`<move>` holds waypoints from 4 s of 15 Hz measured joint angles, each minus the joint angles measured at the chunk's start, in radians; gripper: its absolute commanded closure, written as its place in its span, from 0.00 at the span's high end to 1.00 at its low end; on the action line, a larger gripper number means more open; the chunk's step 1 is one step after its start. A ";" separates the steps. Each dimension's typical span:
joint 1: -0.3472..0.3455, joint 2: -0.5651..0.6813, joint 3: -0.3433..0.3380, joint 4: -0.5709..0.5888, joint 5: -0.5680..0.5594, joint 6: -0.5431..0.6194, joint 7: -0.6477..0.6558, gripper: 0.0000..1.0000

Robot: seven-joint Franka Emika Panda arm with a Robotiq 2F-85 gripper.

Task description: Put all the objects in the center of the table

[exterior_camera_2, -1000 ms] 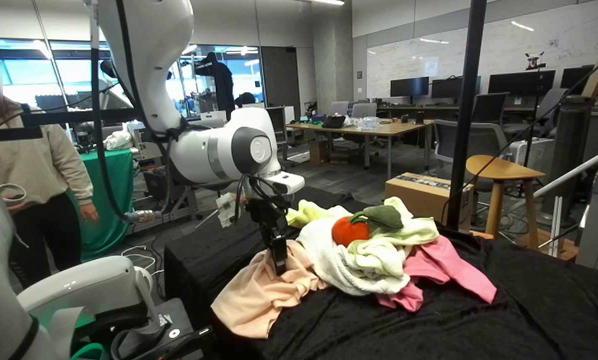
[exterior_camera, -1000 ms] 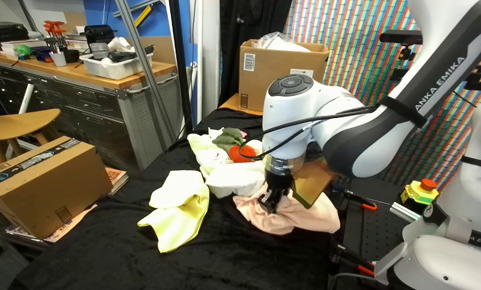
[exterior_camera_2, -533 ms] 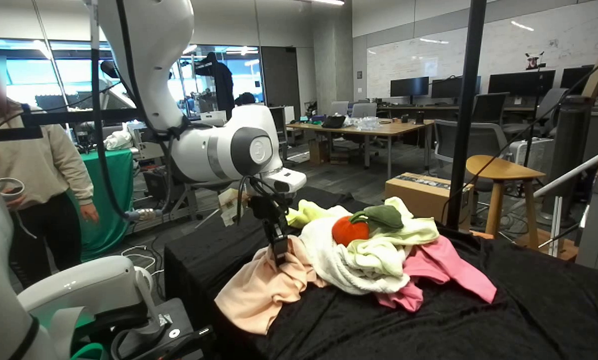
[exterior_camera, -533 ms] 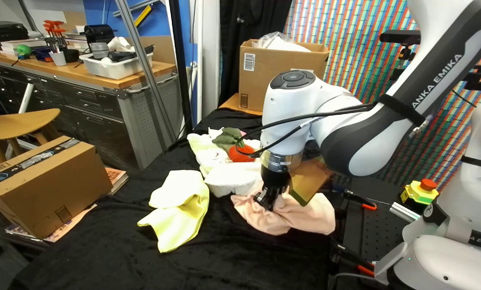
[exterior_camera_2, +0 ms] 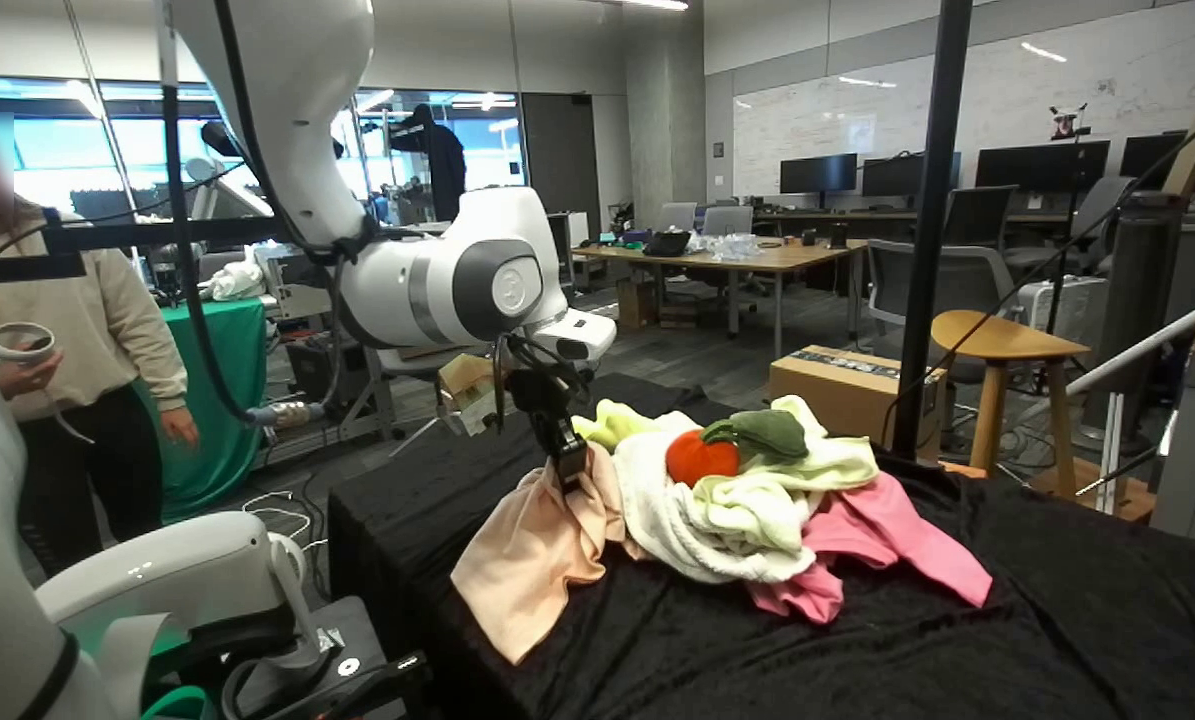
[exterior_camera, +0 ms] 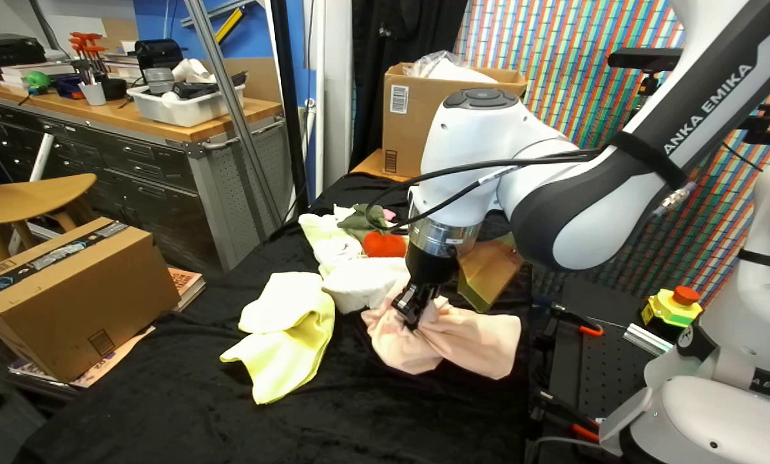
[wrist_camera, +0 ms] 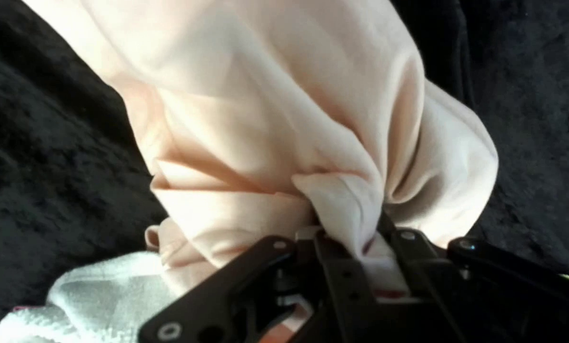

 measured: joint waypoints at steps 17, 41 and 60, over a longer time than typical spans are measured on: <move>0.042 -0.137 0.007 0.102 0.223 0.042 -0.364 0.05; -0.014 0.068 0.017 0.376 -0.050 -0.059 0.182 0.05; 0.039 0.177 -0.080 0.513 -0.085 -0.341 0.343 1.00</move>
